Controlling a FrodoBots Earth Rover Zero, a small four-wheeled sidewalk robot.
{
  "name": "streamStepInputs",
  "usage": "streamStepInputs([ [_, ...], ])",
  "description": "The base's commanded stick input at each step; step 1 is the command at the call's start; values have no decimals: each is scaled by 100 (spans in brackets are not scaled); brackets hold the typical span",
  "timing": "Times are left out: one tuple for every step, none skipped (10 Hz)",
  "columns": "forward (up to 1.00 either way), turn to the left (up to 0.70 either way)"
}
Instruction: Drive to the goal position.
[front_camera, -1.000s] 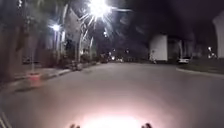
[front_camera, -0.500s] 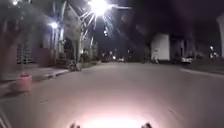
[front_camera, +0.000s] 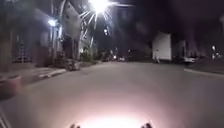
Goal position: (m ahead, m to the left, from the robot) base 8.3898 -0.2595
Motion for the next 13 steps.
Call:
streamStepInputs([
  [70, 0],
  [70, 0],
  [70, 0],
  [70, 0],
  [70, 0],
  [70, 0],
  [70, 0],
  [70, 0],
  [70, 0],
  [70, 0],
  [70, 0],
  [70, 0],
  [70, 0],
])
